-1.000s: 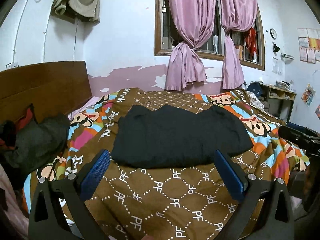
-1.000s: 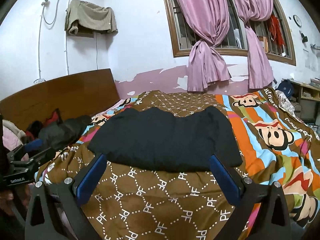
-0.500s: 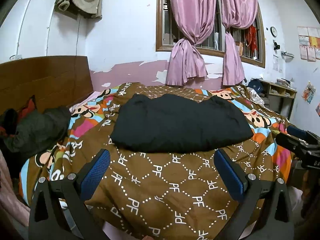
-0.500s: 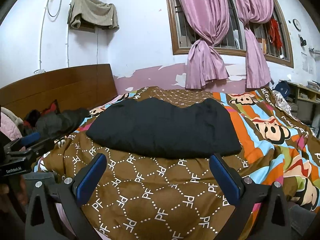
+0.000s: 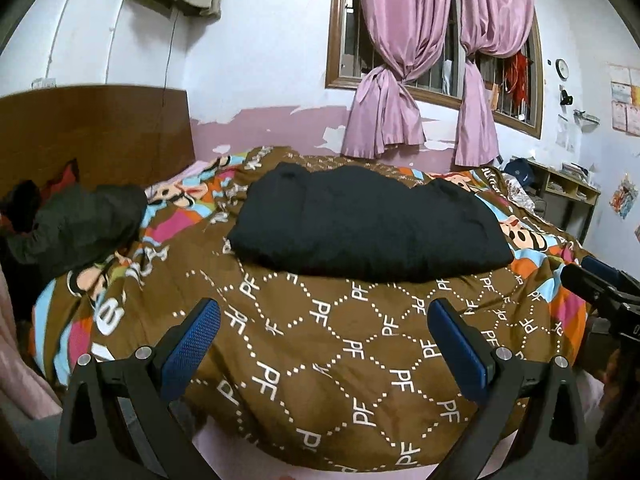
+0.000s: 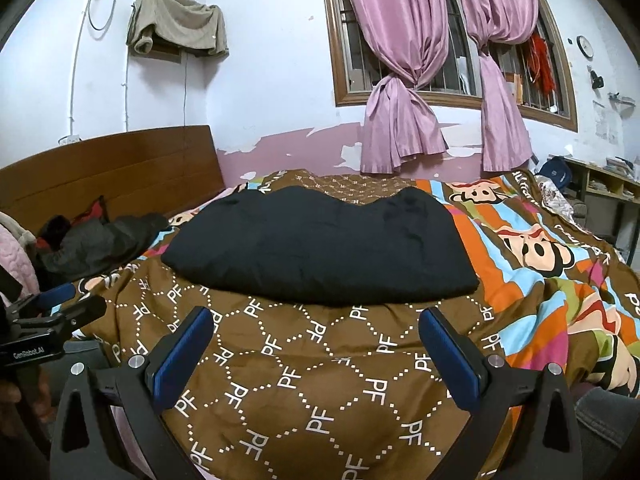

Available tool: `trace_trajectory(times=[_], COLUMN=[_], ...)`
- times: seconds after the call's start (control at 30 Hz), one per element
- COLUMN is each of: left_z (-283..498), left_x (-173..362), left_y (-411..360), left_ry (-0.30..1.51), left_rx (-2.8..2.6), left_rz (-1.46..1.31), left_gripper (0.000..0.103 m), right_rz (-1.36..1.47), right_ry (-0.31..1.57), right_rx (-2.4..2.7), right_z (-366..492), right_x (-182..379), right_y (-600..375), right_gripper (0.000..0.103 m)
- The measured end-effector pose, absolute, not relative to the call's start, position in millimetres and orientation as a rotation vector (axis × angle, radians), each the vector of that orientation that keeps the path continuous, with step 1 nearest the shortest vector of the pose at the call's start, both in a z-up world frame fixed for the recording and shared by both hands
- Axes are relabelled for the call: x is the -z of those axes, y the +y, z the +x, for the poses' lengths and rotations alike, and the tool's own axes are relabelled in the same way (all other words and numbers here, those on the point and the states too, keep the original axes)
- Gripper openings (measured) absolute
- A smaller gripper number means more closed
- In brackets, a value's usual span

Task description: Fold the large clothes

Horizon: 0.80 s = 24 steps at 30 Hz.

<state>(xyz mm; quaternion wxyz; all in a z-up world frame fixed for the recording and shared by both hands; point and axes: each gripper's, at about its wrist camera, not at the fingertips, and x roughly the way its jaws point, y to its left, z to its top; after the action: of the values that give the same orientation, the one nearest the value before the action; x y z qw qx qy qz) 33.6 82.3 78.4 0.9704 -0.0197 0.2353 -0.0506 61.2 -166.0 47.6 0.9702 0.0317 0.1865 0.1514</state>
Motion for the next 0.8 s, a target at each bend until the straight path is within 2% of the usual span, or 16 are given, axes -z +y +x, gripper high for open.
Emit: trace_trajectory(times=[0.8], left_z=[37], left_x=[-62], left_y=[76], left_ry=[0.504], left_rx=[0.081], left_rz=[0.003], left_gripper=[0.101], right_rz=[0.059], right_ry=[0.414], right_rx=[-0.306], right_z=[67], right_x=[-36], right_y=[-164], right_gripper=[0.103])
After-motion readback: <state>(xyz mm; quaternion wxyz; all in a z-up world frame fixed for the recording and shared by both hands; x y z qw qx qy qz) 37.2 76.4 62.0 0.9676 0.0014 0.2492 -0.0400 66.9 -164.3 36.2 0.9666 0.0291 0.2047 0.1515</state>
